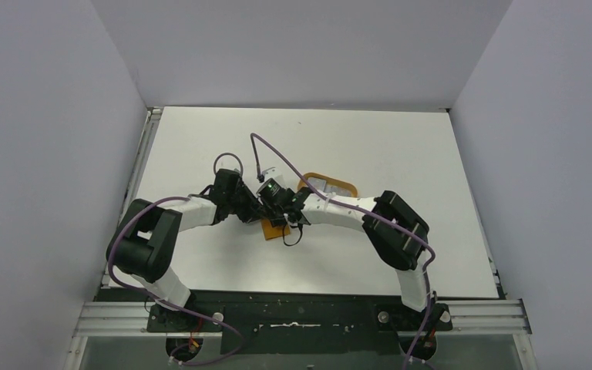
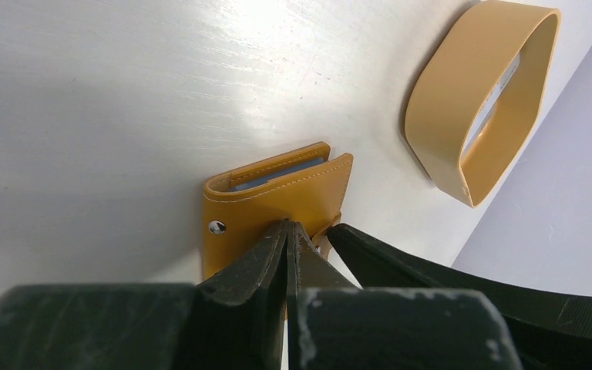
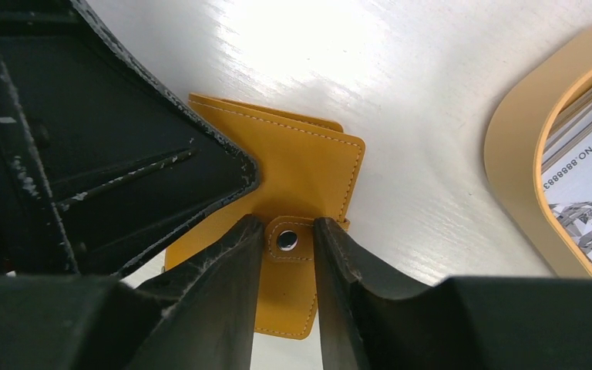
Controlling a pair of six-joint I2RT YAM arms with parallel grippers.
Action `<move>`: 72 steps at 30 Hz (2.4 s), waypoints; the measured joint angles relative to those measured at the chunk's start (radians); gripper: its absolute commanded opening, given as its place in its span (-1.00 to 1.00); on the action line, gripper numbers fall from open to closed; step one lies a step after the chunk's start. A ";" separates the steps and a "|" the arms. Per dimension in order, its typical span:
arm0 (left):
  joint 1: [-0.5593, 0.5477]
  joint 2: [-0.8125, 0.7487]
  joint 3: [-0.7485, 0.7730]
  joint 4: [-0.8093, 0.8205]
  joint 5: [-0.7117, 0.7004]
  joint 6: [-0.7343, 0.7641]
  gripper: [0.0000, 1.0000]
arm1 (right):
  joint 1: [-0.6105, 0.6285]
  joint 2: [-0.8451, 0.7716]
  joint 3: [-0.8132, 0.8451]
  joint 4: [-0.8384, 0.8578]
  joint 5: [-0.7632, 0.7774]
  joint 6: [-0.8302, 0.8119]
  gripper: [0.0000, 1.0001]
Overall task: Put the credit cards into the card holder
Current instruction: Open the card holder at the center of the board.
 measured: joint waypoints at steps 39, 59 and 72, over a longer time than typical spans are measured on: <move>0.003 0.033 0.016 0.016 0.018 0.003 -0.94 | -0.052 -0.104 -0.105 -0.001 -0.029 0.061 -1.00; -0.135 0.050 0.043 0.013 0.014 -0.026 -1.00 | -0.060 -0.122 -0.143 0.016 -0.040 0.086 -1.00; -0.135 0.084 0.064 0.027 0.040 -0.025 -1.00 | -0.082 -0.174 -0.208 0.047 -0.046 0.113 -1.00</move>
